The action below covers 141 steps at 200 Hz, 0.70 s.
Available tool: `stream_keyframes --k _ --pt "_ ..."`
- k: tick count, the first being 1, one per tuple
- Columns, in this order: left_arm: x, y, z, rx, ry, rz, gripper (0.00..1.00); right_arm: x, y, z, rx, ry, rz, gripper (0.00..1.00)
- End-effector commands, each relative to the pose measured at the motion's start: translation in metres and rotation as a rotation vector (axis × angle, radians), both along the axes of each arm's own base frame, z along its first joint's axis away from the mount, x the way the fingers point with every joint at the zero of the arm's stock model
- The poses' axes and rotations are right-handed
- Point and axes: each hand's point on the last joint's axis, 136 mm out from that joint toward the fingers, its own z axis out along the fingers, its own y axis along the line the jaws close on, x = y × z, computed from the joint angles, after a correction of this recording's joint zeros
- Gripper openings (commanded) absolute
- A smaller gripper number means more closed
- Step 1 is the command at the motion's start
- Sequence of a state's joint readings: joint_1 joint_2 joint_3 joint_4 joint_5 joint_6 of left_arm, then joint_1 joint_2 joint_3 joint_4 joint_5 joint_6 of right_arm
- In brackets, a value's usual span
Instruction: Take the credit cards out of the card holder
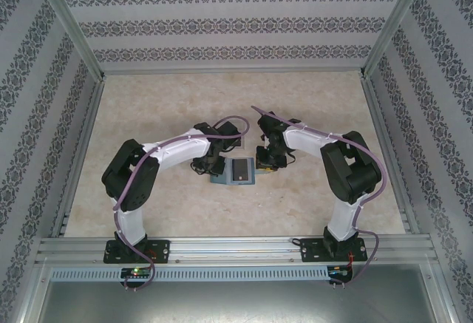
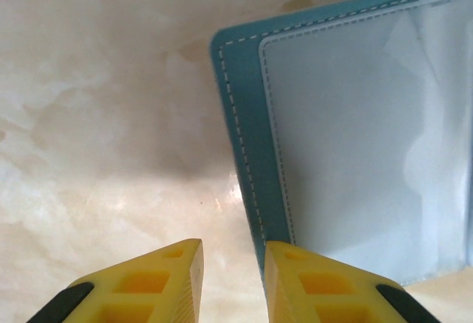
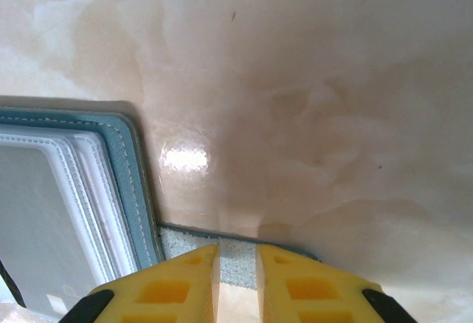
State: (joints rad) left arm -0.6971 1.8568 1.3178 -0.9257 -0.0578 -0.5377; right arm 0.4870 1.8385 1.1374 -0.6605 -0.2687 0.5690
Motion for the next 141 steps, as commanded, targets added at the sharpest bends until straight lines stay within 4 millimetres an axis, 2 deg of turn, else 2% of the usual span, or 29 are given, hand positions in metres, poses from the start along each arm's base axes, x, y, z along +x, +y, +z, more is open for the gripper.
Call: stream_keyframes --k 1,35,62,100,141 --pt "0.008 0.004 0.034 -0.015 -0.057 -0.009 0.28 0.004 0.002 0.021 -0.003 -0.046 0.017 0.21" --pt "0.018 -0.012 0.054 -0.120 -0.100 -0.002 0.27 0.006 0.009 0.033 0.025 -0.066 0.022 0.22" --pt "0.025 -0.034 0.061 -0.269 -0.110 0.015 0.25 0.008 0.015 0.043 0.061 -0.078 0.019 0.22" --pt "0.033 -0.063 0.053 -0.485 -0.085 0.067 0.23 0.009 0.030 0.049 0.149 -0.074 0.007 0.22" --pt "0.042 -0.081 0.036 -0.639 -0.041 0.135 0.18 0.009 0.038 0.045 0.189 -0.058 0.000 0.21"
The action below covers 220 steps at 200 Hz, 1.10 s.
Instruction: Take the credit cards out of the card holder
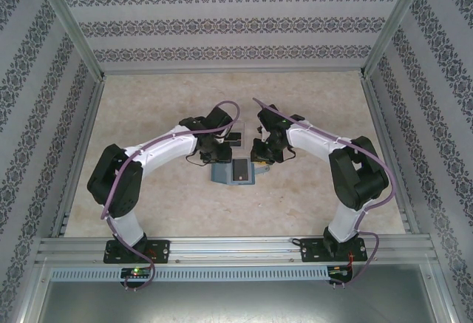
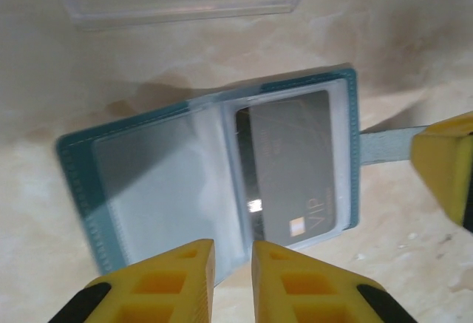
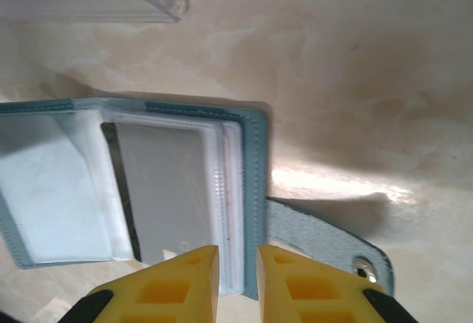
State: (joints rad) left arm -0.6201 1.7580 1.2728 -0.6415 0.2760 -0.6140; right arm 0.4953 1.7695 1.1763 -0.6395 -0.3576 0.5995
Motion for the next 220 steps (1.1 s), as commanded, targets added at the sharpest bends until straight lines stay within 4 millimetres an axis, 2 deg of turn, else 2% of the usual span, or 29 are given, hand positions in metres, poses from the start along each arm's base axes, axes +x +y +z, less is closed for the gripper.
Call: stream_keyframes --k 1,31,92,170,220 --pt "0.013 -0.023 -0.001 -0.169 0.014 0.041 0.18 -0.002 0.013 0.005 0.051 0.003 0.005 0.21" --pt "0.016 -0.032 -0.013 -0.235 0.045 0.060 0.18 -0.001 0.014 0.001 0.051 0.011 0.006 0.21" --pt "0.018 -0.029 -0.042 -0.225 0.098 0.086 0.19 -0.002 0.020 -0.005 0.057 0.024 0.012 0.22" --pt "0.016 -0.029 -0.054 -0.219 0.123 0.085 0.19 -0.003 0.021 -0.005 0.056 0.025 0.012 0.22" --pt "0.013 -0.019 -0.061 -0.158 0.126 0.083 0.19 -0.004 0.030 -0.005 0.091 0.030 0.012 0.22"
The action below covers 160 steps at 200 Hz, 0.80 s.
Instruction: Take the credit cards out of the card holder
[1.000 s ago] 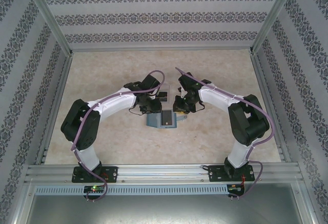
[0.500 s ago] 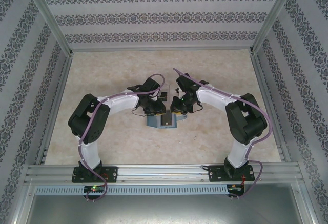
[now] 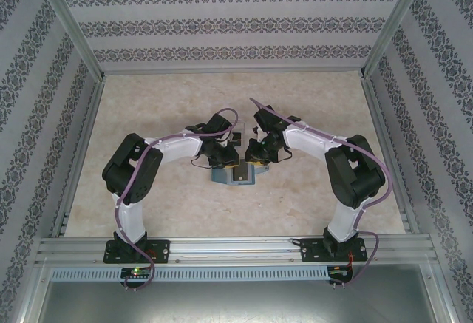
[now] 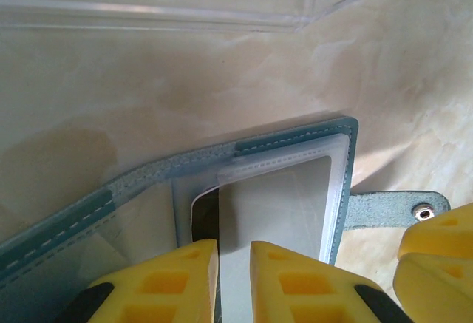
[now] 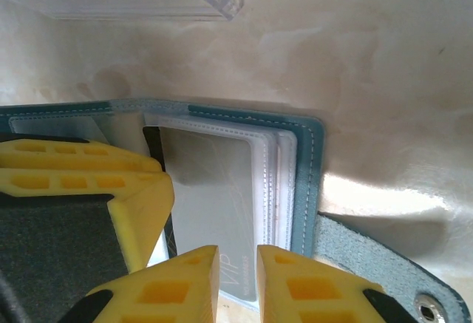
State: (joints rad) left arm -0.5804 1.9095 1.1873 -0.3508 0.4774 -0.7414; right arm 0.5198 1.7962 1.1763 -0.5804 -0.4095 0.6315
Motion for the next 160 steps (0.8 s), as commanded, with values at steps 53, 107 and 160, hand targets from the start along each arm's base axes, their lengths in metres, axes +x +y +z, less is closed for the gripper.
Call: stream_keyframes --k 53,107,160 --pt "-0.001 0.010 -0.011 0.041 0.017 0.001 0.19 -0.004 0.023 -0.010 0.078 0.041 0.004 0.22" --pt "-0.002 0.011 -0.011 0.043 0.017 -0.001 0.19 -0.007 0.017 -0.029 0.030 0.066 0.002 0.22" --pt "-0.002 0.013 -0.010 0.059 0.014 -0.006 0.21 -0.011 0.002 -0.045 -0.057 0.078 0.004 0.25"
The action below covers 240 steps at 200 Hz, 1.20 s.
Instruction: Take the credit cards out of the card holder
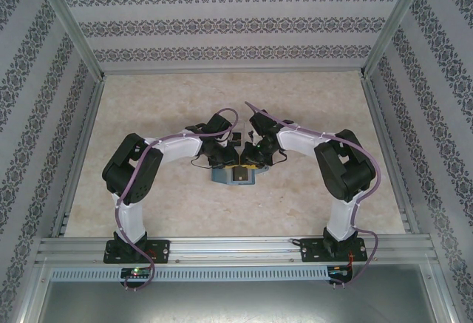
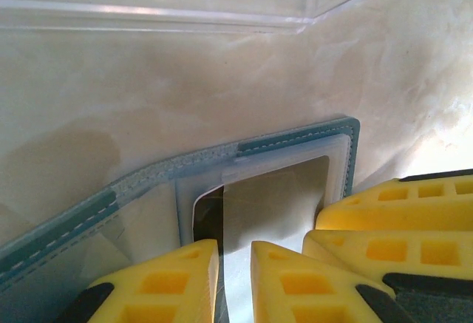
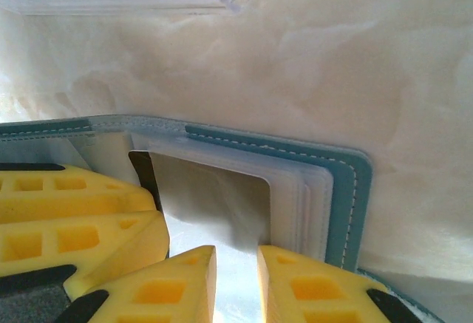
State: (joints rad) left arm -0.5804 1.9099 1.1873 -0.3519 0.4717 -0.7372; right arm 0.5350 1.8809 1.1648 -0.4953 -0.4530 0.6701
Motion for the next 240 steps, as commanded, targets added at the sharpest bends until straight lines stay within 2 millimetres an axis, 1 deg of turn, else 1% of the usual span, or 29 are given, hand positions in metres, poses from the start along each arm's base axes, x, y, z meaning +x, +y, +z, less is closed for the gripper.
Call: stream_keyframes --k 1,16,47,78,103,121,178,207,240 --pt "-0.003 0.013 -0.010 0.055 0.018 -0.004 0.21 -0.011 -0.013 -0.020 -0.089 0.030 0.013 0.24" --pt "-0.002 0.016 -0.009 0.077 0.012 -0.007 0.22 -0.012 -0.017 -0.020 -0.112 0.028 0.015 0.27" --pt "-0.003 0.024 -0.007 0.127 0.004 -0.020 0.24 -0.012 -0.019 -0.016 -0.117 0.019 0.015 0.33" --pt "-0.003 0.027 -0.002 0.142 -0.007 -0.025 0.28 -0.010 -0.018 -0.014 -0.111 0.015 0.015 0.33" --pt "0.000 0.026 0.009 0.124 -0.038 -0.017 0.32 -0.010 -0.016 -0.012 -0.105 0.014 0.019 0.32" --pt "0.002 0.024 0.011 0.103 -0.052 -0.002 0.34 -0.010 -0.015 -0.012 -0.106 0.014 0.021 0.30" --pt "0.000 0.022 0.005 0.092 -0.029 0.005 0.37 -0.009 -0.014 -0.012 -0.108 0.017 0.031 0.27" --pt "-0.003 0.023 -0.002 0.097 -0.008 0.004 0.40 -0.009 -0.014 -0.012 -0.108 0.017 0.033 0.27" --pt "-0.004 0.020 -0.009 0.090 0.006 0.002 0.40 -0.009 -0.015 -0.011 -0.110 0.017 0.033 0.26"
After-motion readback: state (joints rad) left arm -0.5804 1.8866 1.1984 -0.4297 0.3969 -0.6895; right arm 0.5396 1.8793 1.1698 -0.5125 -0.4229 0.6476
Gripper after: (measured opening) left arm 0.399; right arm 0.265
